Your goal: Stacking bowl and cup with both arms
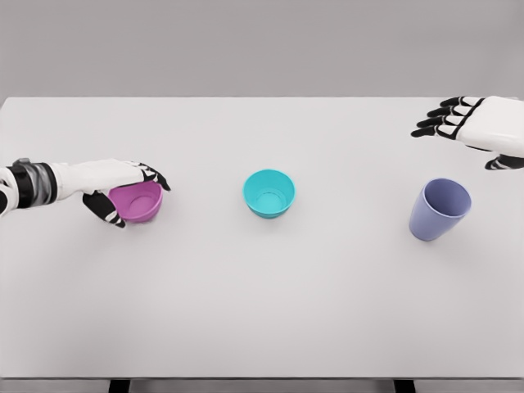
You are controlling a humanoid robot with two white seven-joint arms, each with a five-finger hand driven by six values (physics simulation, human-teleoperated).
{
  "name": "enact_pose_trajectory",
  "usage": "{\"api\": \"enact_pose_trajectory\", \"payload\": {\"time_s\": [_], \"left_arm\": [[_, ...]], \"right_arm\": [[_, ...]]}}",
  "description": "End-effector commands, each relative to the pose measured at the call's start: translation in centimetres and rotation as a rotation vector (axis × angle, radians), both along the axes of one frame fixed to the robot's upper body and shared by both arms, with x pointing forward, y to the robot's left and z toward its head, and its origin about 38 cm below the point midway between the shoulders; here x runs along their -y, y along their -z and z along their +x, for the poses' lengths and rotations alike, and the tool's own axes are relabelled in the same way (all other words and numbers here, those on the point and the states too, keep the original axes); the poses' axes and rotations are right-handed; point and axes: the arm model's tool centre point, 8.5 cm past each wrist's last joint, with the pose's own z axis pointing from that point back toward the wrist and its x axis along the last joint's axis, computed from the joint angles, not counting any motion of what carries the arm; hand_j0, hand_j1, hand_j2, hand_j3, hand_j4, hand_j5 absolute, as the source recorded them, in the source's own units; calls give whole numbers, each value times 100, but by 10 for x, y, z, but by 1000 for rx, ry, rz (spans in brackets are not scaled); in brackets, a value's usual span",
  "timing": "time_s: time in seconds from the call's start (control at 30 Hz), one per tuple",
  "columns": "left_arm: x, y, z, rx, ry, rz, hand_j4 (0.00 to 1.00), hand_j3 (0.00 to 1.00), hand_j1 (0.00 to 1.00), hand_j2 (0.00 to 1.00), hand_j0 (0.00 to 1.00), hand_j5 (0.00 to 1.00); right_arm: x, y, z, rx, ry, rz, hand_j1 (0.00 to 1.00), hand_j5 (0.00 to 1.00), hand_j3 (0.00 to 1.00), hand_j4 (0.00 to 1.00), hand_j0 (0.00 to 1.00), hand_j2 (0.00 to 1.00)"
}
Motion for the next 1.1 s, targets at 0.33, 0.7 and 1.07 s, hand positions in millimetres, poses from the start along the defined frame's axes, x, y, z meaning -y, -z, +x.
{"api": "enact_pose_trajectory", "payload": {"time_s": [0.33, 0.7, 1.07], "left_arm": [[19, -24, -5, 55, 71, -21, 71, 71, 71, 71, 71, 71], [42, -46, -12, 112, 151, -34, 70, 70, 70, 70, 70, 70], [76, -55, -9, 146, 218, -92, 70, 70, 70, 70, 70, 70]], "right_arm": [[3, -2, 1, 2, 11, 2, 100, 100, 100, 100, 100, 100], [6, -2, 1, -1, 19, 0, 100, 100, 100, 100, 100, 100], [6, -2, 1, 1, 19, 1, 100, 100, 100, 100, 100, 100]]}}
